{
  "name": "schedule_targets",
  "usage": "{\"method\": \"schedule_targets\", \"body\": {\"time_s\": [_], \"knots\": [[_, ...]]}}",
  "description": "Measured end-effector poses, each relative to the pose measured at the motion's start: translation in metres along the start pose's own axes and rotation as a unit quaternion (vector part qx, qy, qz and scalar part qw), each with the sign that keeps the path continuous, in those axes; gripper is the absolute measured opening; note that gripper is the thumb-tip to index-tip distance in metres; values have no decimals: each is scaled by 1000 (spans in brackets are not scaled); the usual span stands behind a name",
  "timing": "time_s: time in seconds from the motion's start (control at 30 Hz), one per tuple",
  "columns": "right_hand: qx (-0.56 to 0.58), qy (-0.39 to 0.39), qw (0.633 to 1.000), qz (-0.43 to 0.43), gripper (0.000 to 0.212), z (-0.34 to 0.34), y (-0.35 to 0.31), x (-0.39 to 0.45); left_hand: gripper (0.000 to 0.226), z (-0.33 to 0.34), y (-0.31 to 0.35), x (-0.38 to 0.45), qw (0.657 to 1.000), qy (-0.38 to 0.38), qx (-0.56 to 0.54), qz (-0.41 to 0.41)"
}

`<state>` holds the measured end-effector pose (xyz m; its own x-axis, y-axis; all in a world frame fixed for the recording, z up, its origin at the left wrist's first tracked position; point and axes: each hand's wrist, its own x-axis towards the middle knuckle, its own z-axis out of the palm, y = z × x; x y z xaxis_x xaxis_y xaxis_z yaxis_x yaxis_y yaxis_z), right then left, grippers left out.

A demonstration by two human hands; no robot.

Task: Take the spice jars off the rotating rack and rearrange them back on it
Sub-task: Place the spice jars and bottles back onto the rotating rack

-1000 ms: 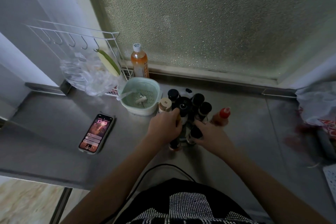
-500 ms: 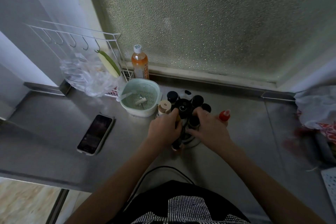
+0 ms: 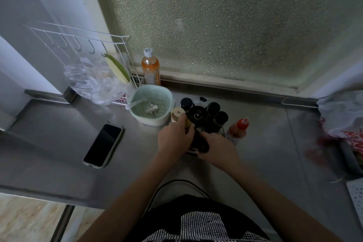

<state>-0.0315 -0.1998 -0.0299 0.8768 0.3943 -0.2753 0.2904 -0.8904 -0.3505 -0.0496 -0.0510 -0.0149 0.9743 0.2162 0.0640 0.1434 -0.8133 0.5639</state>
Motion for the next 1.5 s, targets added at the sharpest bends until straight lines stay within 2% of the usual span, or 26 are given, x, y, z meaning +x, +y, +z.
{"method": "schedule_targets", "body": {"time_s": [0.13, 0.27, 0.4, 0.5, 0.57, 0.73, 0.8, 0.87, 0.9, 0.93, 0.97, 1.03, 1.07, 1.1, 1.13, 1.2, 1.3, 1.4, 1.5], "knots": [[100, 32, 994, 42, 44, 7, 10, 1, 29, -7, -6, 1, 999, 33, -13, -24], [175, 54, 982, 43, 47, 12, 9, 2, 31, -4, -11, 3, 999, -9, -17, 47], [212, 31, 977, 19, 48, 13, 10, 1, 32, 6, -14, 5, 985, -36, -144, 84], [260, 22, 965, -8, 45, 11, 3, 1, 25, 9, -8, 0, 969, -66, -225, 74], [301, 16, 953, -14, 45, 9, -3, 2, 21, 11, -6, -1, 964, -54, -254, 55], [320, -25, 946, -32, 48, 1, -9, 8, 52, 7, -10, 7, 975, -42, -214, 44], [328, -81, 940, -38, 50, -4, -12, 11, 55, 6, -13, 11, 975, -40, -217, 19], [261, -171, 947, -71, 46, -21, -8, 18, 50, 3, -15, 11, 971, -32, -238, -13], [201, -195, 956, -89, 36, -33, -3, 24, 47, 3, -18, 10, 968, -22, -250, -28], [153, -176, 967, -98, 26, -46, 2, 32, 44, 2, -21, 8, 964, -11, -263, -44], [134, -116, 980, -96, 20, -60, 8, 42, 42, 1, -26, 7, 961, 1, -270, -60], [144, 48, 987, -55, 22, -84, 16, 64, 42, 0, -37, 4, 963, 15, -253, -89], [135, 105, 984, -40, 25, -92, 19, 77, 42, 0, -42, 2, 964, 14, -244, -101], [106, 124, 986, -35, 31, -96, 20, 91, 43, 0, -47, 1, 965, 13, -237, -110], [61, 104, 992, -33, 39, -97, 20, 105, 43, 1, -50, -1, 965, 11, -234, -118], [-46, 3, 998, -35, 56, -91, 21, 130, 42, 1, -52, -2, 963, 7, -235, -130], [-113, -126, 984, -46, 58, -77, 14, 148, 41, -2, -51, -2, 966, 9, -223, -133], [-106, -154, 980, -61, 49, -73, 3, 149, 42, -5, -53, -3, 965, 19, -218, -143], [-107, -179, 977, -50, 53, -74, 5, 151, 42, -5, -59, -4, 964, 29, -219, -150]]}}
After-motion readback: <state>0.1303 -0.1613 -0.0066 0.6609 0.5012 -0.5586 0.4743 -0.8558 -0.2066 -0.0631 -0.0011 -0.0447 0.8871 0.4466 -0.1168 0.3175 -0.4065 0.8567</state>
